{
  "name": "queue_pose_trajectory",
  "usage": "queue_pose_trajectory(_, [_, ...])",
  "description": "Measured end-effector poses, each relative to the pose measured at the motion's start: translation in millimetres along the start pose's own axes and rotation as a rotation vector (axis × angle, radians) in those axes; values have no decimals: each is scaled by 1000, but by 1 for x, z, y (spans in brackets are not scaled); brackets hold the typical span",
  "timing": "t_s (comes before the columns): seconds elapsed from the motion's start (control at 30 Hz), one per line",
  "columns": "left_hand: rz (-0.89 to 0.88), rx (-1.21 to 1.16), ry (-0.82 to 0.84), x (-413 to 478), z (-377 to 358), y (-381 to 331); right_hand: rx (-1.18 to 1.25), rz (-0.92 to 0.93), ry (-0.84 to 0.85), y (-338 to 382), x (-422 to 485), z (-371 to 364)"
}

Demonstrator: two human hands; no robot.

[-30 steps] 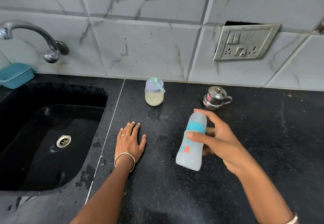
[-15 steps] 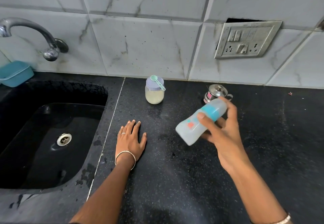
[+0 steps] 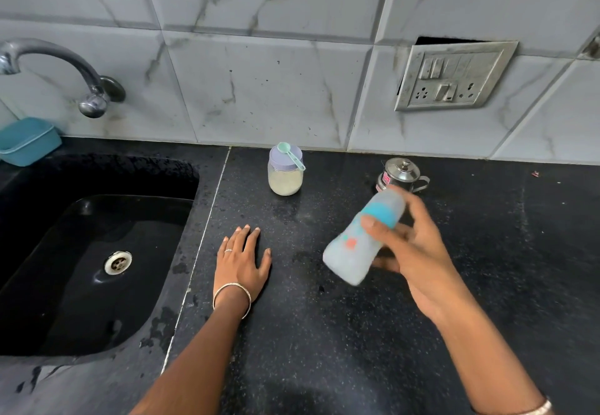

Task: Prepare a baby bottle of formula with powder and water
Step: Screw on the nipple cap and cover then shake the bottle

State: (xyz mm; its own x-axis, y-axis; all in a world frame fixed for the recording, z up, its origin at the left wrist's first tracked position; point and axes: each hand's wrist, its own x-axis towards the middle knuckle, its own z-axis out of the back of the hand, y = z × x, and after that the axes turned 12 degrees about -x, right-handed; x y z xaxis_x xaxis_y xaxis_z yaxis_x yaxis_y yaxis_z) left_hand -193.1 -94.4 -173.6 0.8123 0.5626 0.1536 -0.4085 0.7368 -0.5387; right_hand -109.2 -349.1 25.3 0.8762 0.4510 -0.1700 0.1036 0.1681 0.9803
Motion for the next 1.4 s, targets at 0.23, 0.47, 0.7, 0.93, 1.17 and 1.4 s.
queue_pose_trajectory(0.23, [12, 6, 25, 1, 1, -1, -203, -9, 204, 3, -4, 0])
queue_pose_trajectory(0.47, [10, -4, 20, 1, 1, -1, -72, 38, 87, 4, 0, 1])
queue_pose_trajectory(0.7, [6, -4, 18, 0, 2, -2, 112, 86, -88, 2, 2, 3])
queue_pose_trajectory(0.93, [6, -15, 3, 0, 1, -1, -218, 21, 177, 11, 6, 16])
queue_pose_trajectory(1.17, [19, -6, 18, 0, 1, -1, -164, 25, 190, 7, 0, 8])
queue_pose_trajectory(1.4, [20, -8, 22, 0, 2, -1, 166, 155, -86, 1, 3, 8])
